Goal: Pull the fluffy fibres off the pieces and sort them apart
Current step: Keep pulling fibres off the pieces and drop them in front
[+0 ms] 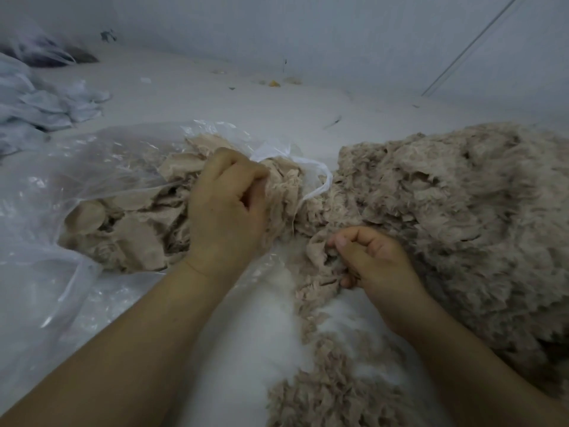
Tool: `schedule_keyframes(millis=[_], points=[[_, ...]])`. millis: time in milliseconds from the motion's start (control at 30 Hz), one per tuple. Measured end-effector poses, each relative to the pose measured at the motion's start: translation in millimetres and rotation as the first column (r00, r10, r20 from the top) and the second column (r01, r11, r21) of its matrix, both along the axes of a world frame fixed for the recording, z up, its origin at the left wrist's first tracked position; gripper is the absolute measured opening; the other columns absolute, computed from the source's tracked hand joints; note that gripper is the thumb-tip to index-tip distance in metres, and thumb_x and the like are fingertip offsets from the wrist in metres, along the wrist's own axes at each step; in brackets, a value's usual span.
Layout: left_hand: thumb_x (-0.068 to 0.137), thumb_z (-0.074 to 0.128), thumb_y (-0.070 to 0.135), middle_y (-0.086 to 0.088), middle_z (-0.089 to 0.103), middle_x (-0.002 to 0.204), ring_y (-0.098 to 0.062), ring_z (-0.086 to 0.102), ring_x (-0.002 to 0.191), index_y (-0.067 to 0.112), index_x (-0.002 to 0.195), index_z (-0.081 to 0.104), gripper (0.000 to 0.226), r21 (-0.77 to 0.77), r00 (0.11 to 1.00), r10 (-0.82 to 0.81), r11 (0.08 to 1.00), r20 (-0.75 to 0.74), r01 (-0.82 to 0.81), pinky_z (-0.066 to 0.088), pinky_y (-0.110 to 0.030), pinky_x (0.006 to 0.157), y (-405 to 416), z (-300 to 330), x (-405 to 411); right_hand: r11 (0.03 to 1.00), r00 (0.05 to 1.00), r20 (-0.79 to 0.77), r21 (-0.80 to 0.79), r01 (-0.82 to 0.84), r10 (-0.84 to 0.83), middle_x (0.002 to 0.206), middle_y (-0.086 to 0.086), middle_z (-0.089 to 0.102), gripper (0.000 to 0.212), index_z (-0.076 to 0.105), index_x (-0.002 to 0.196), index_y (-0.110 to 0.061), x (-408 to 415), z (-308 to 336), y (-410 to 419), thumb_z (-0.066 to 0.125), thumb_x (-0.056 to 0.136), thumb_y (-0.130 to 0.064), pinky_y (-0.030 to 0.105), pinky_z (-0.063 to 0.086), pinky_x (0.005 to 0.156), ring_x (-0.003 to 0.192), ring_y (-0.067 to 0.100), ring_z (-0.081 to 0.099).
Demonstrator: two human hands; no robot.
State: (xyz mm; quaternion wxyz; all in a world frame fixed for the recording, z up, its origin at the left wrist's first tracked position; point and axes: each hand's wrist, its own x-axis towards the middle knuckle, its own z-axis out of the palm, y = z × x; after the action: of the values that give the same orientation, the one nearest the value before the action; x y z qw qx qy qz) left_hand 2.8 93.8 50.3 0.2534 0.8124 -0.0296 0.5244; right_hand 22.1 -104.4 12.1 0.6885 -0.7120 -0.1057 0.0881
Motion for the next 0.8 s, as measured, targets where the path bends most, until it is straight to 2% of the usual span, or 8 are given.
schedule_keyframes(millis=[100,167,300,433,533,600,667,800], points=[[0.076,0.057,-0.014,-0.021,0.059,0.089,-0.035,0.057,0.077,-0.007,0.082,0.068,0.014,0.235,0.941,0.143,0.969,-0.306,-0.071,0.047,-0.04,0.063,14,0,4,0.999,0.998,0.063,-0.028,-0.018,0.019,0.063,0.0,0.061,0.022,0.074,0.084,-0.021,-1,-2,1,0.059,0.095,-0.008,0.018,0.045,0.047,0.05,0.006,0.051],[0.078,0.054,-0.007,-0.014,0.05,0.084,-0.035,0.056,0.078,-0.002,0.078,0.061,0.009,0.346,0.771,0.254,0.937,-0.583,-0.047,0.041,-0.036,0.062,9,-4,3,0.998,0.994,0.1,-0.054,-0.04,0.045,0.053,-0.008,0.054,0.019,0.072,0.091,-0.02,-1,-2,1,0.061,0.093,-0.006,0.016,0.044,0.047,0.047,0.004,0.05],[0.074,0.057,0.005,-0.002,0.033,0.056,-0.024,0.034,0.06,0.015,0.056,0.031,0.033,0.489,0.687,0.425,0.865,-0.59,-0.115,0.032,-0.031,0.057,8,-1,1,0.995,0.991,0.123,-0.086,-0.049,0.059,0.05,-0.008,0.048,0.018,0.071,0.096,-0.021,-1,-3,-1,0.069,0.087,-0.005,0.015,0.041,0.047,0.046,0.006,0.046],[0.074,0.058,0.005,0.0,0.035,0.054,-0.019,0.028,0.05,0.015,0.057,0.031,0.033,0.511,0.717,0.454,0.845,-0.529,-0.158,0.02,-0.024,0.05,6,-1,-2,0.994,0.991,0.127,-0.1,-0.036,0.048,0.05,-0.006,0.043,0.02,0.07,0.094,-0.018,-2,-4,1,0.071,0.083,-0.002,0.017,0.038,0.047,0.048,0.01,0.04],[0.067,0.063,-0.001,-0.009,0.042,0.066,-0.021,0.03,0.049,0.012,0.059,0.043,0.025,0.438,0.834,0.294,0.896,-0.467,-0.07,0.013,-0.021,0.047,-7,5,-5,0.995,0.992,0.124,-0.099,-0.01,0.023,0.048,-0.006,0.044,0.017,0.07,0.089,-0.015,-2,-3,2,0.069,0.085,0.001,0.017,0.038,0.045,0.044,0.009,0.041],[0.073,0.057,0.006,-0.012,0.052,0.077,-0.029,0.046,0.055,0.007,0.067,0.054,0.006,0.331,0.876,0.076,0.939,-0.477,0.099,0.03,-0.03,0.041,-17,0,-5,0.996,0.994,0.109,-0.084,0.021,-0.012,0.052,-0.003,0.051,0.017,0.07,0.087,-0.015,-2,-2,2,0.063,0.089,0.001,0.015,0.039,0.043,0.042,0.005,0.043],[0.08,0.052,0.017,-0.008,0.057,0.093,-0.032,0.057,0.078,0.008,0.09,0.063,0.017,0.186,0.799,-0.12,0.942,-0.59,0.279,0.05,-0.043,0.059,-29,-9,-8,0.998,0.996,0.082,-0.048,0.048,-0.044,0.06,0.003,0.058,0.02,0.07,0.086,-0.015,-3,-1,3,0.058,0.093,0.0,0.015,0.039,0.042,0.042,0.003,0.045],[0.08,0.06,0.029,0.005,0.055,0.102,-0.018,0.058,0.091,0.024,0.114,0.059,0.035,0.076,0.66,-0.25,0.902,-0.708,0.424,0.051,-0.035,0.072,-37,-24,-4,0.999,0.998,0.038,0.029,0.042,-0.043,0.062,-0.007,0.066,0.025,0.068,0.088,-0.013,-4,2,6,0.051,0.096,0.002,0.015,0.039,0.041,0.044,0.001,0.049]])
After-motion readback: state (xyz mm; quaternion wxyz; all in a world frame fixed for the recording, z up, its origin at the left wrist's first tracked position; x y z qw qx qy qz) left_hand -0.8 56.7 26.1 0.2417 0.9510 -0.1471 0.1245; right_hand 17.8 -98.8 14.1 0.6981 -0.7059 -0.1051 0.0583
